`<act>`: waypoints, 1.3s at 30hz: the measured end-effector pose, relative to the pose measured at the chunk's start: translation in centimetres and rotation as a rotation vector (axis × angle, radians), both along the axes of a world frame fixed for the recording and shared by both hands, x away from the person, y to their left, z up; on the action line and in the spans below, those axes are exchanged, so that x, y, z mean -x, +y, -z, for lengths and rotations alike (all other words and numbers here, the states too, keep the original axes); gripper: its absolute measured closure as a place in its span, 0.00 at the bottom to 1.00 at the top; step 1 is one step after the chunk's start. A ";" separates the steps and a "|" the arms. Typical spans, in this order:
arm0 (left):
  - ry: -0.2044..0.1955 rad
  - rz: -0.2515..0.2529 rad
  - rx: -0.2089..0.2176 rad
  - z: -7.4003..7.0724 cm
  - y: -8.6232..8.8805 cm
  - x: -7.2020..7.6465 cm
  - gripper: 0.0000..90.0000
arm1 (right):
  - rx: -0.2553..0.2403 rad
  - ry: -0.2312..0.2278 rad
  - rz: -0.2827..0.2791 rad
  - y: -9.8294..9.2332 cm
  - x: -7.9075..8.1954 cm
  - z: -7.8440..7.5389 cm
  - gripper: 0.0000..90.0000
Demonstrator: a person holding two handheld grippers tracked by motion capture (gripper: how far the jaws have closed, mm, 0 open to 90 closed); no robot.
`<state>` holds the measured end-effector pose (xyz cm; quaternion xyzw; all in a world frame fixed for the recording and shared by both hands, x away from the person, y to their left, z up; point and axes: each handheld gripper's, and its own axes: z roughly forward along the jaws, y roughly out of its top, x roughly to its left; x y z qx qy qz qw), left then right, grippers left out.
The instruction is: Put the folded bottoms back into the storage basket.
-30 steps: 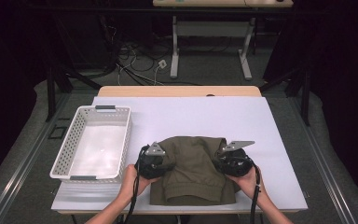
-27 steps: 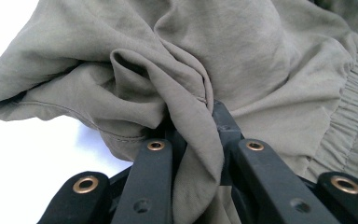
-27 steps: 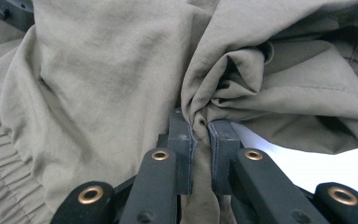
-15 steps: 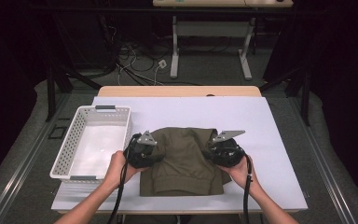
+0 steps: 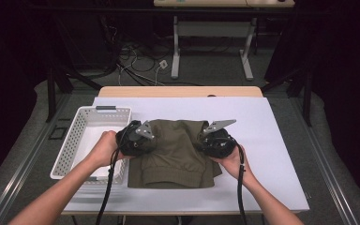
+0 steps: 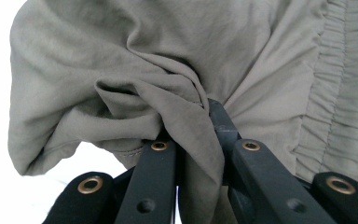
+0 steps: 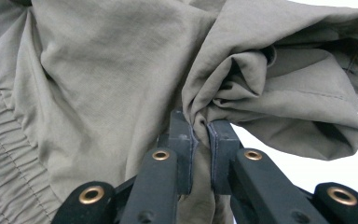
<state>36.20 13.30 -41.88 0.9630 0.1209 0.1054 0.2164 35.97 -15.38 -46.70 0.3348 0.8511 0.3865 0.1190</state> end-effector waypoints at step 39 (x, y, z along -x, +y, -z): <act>-0.082 0.011 -0.391 -5.8 10.4 -2.6 0.93 | -0.043 -0.071 -0.185 14.6 -3.4 -5.9 0.92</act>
